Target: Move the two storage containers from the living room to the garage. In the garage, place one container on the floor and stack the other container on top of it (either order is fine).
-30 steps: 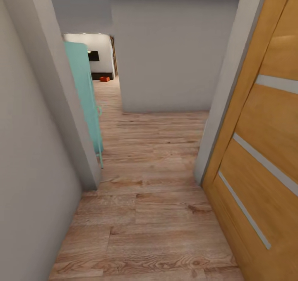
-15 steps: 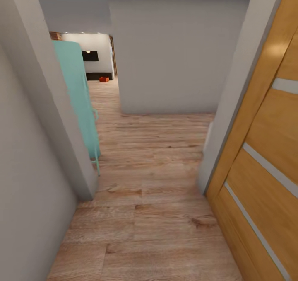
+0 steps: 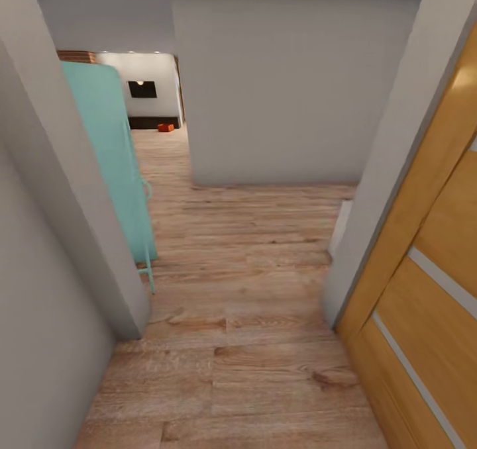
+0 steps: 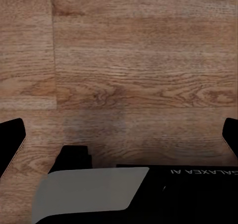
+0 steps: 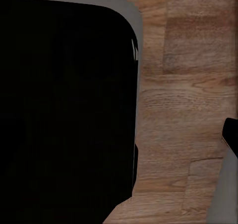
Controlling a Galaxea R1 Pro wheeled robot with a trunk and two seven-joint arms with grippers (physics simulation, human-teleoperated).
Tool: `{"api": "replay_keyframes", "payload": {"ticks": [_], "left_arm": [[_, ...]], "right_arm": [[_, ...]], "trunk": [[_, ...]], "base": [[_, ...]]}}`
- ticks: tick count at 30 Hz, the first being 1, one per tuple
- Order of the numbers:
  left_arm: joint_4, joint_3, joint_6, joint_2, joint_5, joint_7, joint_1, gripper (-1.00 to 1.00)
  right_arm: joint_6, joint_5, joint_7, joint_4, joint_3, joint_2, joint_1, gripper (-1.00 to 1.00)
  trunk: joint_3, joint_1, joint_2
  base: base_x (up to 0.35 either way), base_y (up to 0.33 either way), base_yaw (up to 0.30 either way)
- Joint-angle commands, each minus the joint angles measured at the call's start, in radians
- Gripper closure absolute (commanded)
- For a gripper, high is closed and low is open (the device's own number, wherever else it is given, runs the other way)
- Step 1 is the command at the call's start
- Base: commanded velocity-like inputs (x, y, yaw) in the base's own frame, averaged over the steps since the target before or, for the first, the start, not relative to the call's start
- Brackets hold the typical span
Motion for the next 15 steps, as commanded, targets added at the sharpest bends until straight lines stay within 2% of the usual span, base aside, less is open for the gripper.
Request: {"api": "replay_keyframes", "payload": {"ticks": [1,15], "left_arm": [[0.001,-0.009,-0.004,0.0,0.009,0.005,-0.001,-1.0],[0.001,-0.009,-0.004,0.0,0.009,0.005,-0.001,-1.0]], "right_arm": [[0.0,0.001,0.0,0.0,0.001,0.0,0.0,-1.0],[0.0,0.001,0.0,0.0,0.0,0.0,0.0,-1.0]], "trunk": [[-0.001,0.001,0.0],[-0.001,0.001,0.0]], "base": [[0.33,0.0,0.0],[0.33,0.0,0.0]]}}
